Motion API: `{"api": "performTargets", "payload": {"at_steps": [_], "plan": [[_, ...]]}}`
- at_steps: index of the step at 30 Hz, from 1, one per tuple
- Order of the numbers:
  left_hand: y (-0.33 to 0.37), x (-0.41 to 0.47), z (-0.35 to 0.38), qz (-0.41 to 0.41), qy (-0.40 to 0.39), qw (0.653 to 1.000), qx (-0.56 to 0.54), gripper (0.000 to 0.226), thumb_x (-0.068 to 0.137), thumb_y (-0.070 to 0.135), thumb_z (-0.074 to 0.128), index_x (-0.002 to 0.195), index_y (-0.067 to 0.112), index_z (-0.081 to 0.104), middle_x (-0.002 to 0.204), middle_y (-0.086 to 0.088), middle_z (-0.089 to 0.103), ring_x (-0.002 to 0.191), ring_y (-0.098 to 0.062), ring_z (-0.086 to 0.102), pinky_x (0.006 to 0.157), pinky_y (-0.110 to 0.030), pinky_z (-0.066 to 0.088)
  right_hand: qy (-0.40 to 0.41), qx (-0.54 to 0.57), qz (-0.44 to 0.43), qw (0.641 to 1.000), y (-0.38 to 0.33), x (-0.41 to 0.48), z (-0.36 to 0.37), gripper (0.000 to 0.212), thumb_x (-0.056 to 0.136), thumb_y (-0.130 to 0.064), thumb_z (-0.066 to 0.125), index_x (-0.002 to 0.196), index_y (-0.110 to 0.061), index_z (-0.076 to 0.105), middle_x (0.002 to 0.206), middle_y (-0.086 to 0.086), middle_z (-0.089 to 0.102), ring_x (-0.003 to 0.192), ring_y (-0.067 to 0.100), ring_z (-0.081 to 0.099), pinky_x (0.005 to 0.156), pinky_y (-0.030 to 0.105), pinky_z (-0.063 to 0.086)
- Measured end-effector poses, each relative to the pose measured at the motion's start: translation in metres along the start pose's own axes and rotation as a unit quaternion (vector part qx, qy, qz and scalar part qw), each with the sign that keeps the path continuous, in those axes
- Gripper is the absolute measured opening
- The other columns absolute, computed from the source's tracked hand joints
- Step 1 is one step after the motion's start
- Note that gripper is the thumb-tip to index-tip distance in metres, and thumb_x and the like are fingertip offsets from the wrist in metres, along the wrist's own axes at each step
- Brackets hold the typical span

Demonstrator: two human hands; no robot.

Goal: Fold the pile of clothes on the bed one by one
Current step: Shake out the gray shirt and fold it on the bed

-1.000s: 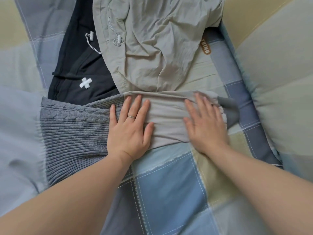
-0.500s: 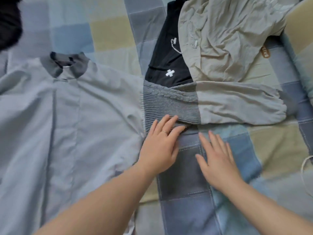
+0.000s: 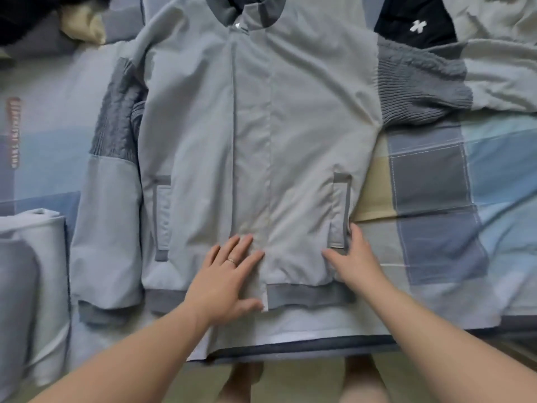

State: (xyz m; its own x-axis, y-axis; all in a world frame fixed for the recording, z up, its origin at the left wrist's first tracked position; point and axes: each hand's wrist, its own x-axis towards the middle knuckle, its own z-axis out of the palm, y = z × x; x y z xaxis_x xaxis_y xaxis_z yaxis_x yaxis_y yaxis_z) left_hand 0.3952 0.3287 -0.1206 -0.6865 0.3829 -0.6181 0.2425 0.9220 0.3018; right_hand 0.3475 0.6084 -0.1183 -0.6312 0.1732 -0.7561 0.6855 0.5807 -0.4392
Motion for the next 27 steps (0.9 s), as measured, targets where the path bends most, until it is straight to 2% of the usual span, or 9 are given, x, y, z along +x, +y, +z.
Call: {"api": "performTargets", "payload": {"at_steps": [2,5,7,10,12,15,19,23,27], "plan": [[-0.015,-0.022,0.016,0.032,-0.007,0.998,0.047,0.109,0.062,0.076,0.066,0.156,0.037,0.026,0.168,0.001,0.007,0.154,-0.027,0.01,0.12,-0.046,0.006,0.016,0.023,0.054,0.998,0.01,-0.015,0.018,0.072,0.085,-0.029,0.074,0.146,-0.015,0.037,0.14,0.006,0.053,0.125,0.029,0.053,0.088,0.032,0.04],[-0.03,-0.042,0.036,0.022,0.034,0.996,0.075,0.113,0.051,0.055,0.088,0.151,0.031,0.039,0.162,-0.008,0.031,0.144,-0.038,0.034,0.114,-0.051,0.024,0.028,-0.01,0.102,0.994,0.03,-0.032,0.037,0.055,0.09,-0.031,0.069,0.136,-0.007,0.05,0.131,0.012,0.059,0.12,0.034,0.055,0.084,0.034,0.04],[-0.033,-0.049,0.044,-0.004,0.104,0.993,0.057,0.103,0.057,0.036,0.089,0.148,0.028,0.043,0.156,-0.01,0.039,0.137,-0.039,0.041,0.111,-0.049,0.029,0.045,0.017,0.104,0.993,0.04,-0.037,0.037,0.04,0.094,-0.028,0.066,0.127,-0.006,0.059,0.116,0.006,0.061,0.11,0.031,0.058,0.085,0.034,0.042],[-0.035,-0.052,0.049,-0.027,0.188,0.98,0.053,0.082,0.061,0.017,0.081,0.137,0.022,0.05,0.138,-0.009,0.051,0.119,-0.036,0.049,0.101,-0.045,0.032,0.059,0.172,0.108,0.977,0.059,-0.04,0.026,0.029,0.095,-0.022,0.067,0.123,-0.013,0.064,0.114,0.001,0.068,0.099,0.022,0.063,0.086,0.035,0.051],[-0.036,-0.058,0.047,-0.044,0.215,0.973,0.07,0.069,0.063,0.014,0.076,0.129,0.02,0.056,0.129,-0.007,0.054,0.113,-0.034,0.049,0.097,-0.045,0.033,0.093,0.241,0.128,0.958,0.075,-0.045,0.013,0.025,0.096,-0.02,0.066,0.12,-0.014,0.064,0.105,0.004,0.069,0.078,0.021,0.063,0.064,0.029,0.053],[-0.042,-0.069,0.043,-0.086,0.211,0.97,0.086,0.049,0.067,0.009,0.068,0.115,0.019,0.062,0.117,-0.006,0.059,0.104,-0.034,0.053,0.09,-0.046,0.038,0.119,0.229,0.17,0.951,0.103,-0.055,-0.004,0.023,0.095,-0.022,0.067,0.115,-0.012,0.061,0.086,0.009,0.059,0.054,0.019,0.045,0.036,0.02,0.039],[-0.049,-0.076,0.035,-0.082,0.147,0.985,0.027,0.03,0.066,-0.006,0.064,0.09,0.01,0.056,0.087,-0.009,0.051,0.074,-0.031,0.048,0.055,-0.039,0.036,0.082,0.227,0.163,0.957,0.106,-0.066,-0.004,0.012,0.096,-0.017,0.067,0.105,-0.012,0.061,0.096,0.008,0.064,0.077,0.019,0.06,0.057,0.03,0.051],[-0.048,-0.087,0.039,-0.077,0.135,0.988,0.01,0.027,0.073,-0.009,0.056,0.094,0.007,0.055,0.093,-0.014,0.05,0.078,-0.032,0.046,0.059,-0.04,0.036,0.072,0.249,0.168,0.951,0.101,-0.072,0.004,0.01,0.097,-0.017,0.065,0.092,-0.015,0.057,0.097,0.005,0.059,0.082,0.017,0.059,0.058,0.028,0.055],[-0.059,-0.098,0.05,-0.161,0.171,0.966,0.11,0.03,0.077,0.001,0.051,0.105,0.008,0.059,0.104,-0.017,0.059,0.093,-0.039,0.051,0.074,-0.047,0.041,0.079,0.261,0.211,0.939,0.109,-0.074,0.01,0.034,0.095,-0.024,0.069,0.124,-0.01,0.057,0.119,0.008,0.058,0.099,0.024,0.062,0.052,0.024,0.059]]}}
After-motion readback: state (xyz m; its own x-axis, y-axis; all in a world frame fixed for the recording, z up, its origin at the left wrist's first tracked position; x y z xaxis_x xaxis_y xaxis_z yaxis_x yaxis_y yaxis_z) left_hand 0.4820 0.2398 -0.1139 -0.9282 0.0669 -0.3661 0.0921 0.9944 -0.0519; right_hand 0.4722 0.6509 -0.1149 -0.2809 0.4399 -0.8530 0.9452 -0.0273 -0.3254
